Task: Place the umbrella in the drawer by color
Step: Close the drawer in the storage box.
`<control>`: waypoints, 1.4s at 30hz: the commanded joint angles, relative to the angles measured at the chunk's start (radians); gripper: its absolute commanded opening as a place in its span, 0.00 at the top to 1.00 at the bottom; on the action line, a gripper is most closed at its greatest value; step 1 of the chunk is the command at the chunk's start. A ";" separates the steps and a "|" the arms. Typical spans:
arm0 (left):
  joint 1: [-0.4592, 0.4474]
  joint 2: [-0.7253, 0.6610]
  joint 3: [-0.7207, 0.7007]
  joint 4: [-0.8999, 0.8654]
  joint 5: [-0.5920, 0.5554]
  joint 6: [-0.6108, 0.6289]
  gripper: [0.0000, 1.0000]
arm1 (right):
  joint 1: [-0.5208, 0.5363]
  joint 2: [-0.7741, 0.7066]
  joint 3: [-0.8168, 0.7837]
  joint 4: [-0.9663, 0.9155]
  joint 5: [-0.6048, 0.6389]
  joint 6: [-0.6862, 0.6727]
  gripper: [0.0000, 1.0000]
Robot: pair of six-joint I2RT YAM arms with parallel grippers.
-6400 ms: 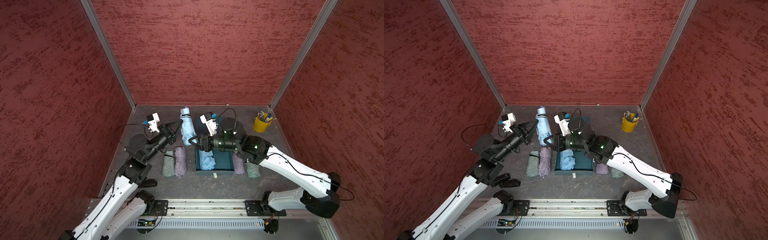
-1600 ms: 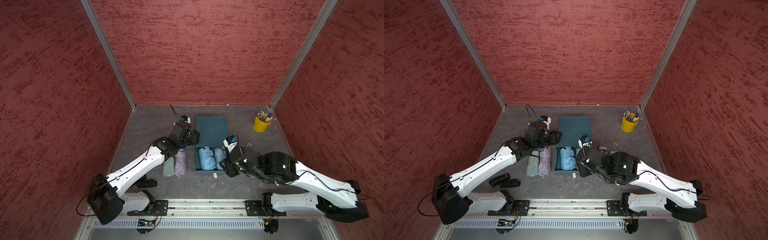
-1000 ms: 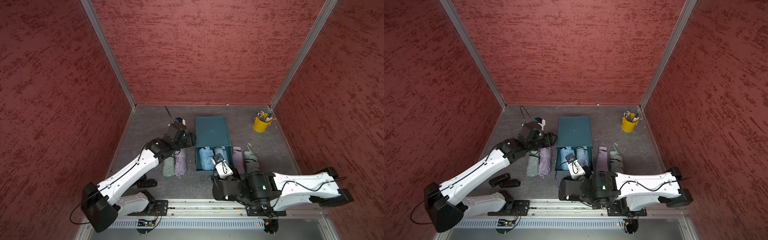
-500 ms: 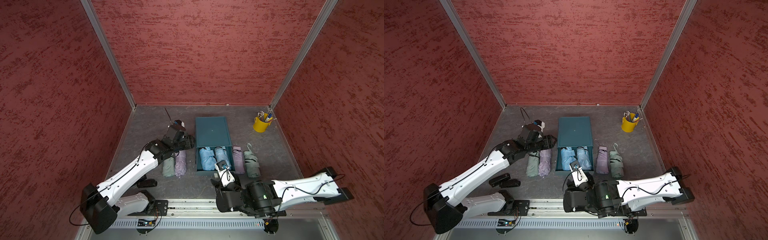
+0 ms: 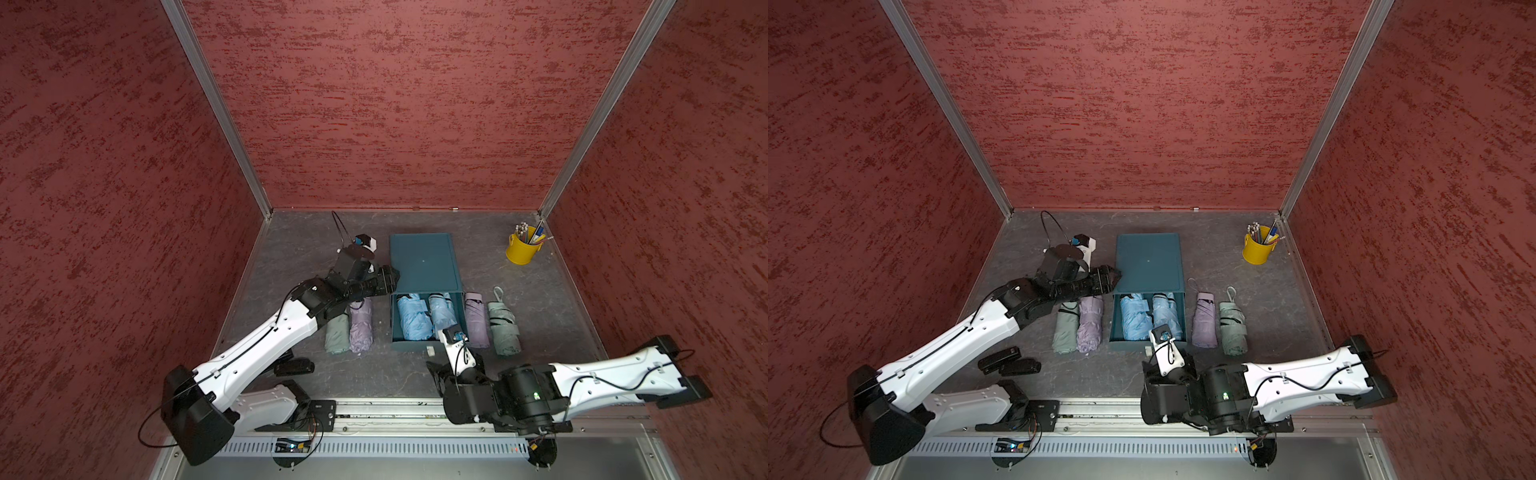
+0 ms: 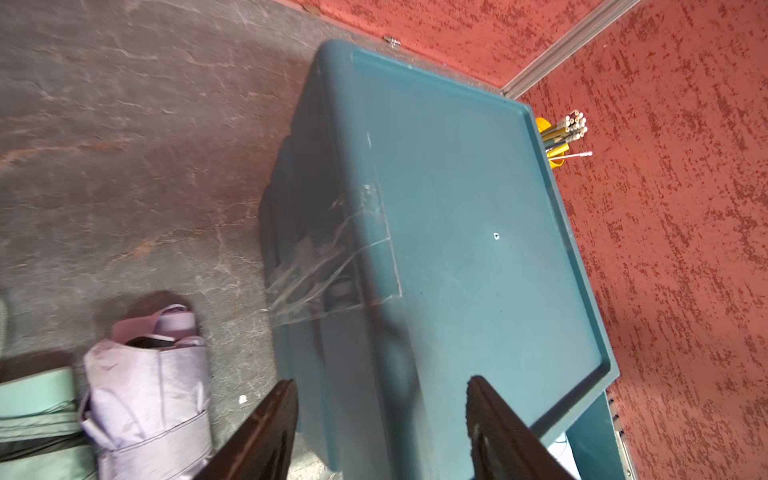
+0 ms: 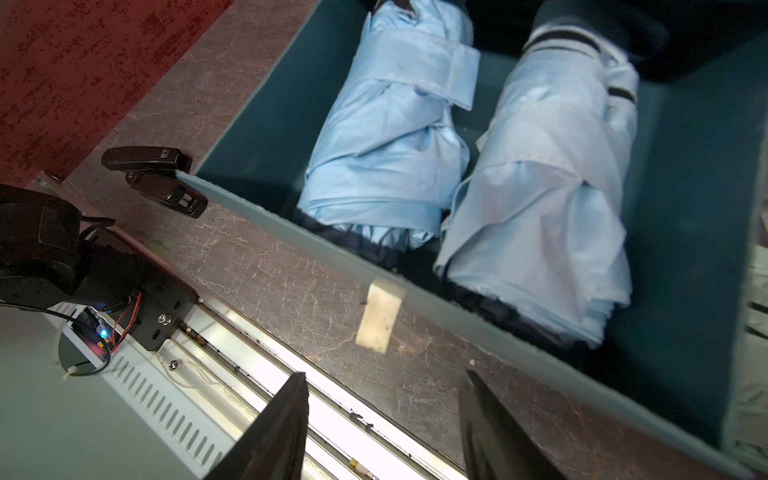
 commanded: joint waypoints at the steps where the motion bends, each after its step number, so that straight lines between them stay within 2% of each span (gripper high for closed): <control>1: -0.005 0.033 0.023 0.035 0.031 0.032 0.35 | 0.002 -0.030 -0.033 0.097 0.033 0.000 0.39; 7: -0.004 0.058 0.022 0.017 -0.001 0.055 0.40 | -0.024 0.030 -0.024 0.175 0.015 -0.044 0.40; 13: -0.016 0.040 -0.035 0.017 -0.033 0.074 0.46 | -0.071 0.075 -0.007 0.168 0.027 -0.029 0.48; 22: -0.034 0.049 -0.070 0.018 -0.043 0.102 0.50 | -0.109 0.062 -0.006 0.235 0.014 -0.084 0.48; 37: -0.036 0.046 -0.084 0.015 -0.026 0.156 0.55 | -0.283 0.118 0.017 0.351 -0.050 -0.195 0.48; 42: -0.035 0.041 -0.092 0.019 -0.017 0.162 0.56 | -0.356 0.148 0.013 0.446 -0.067 -0.242 0.56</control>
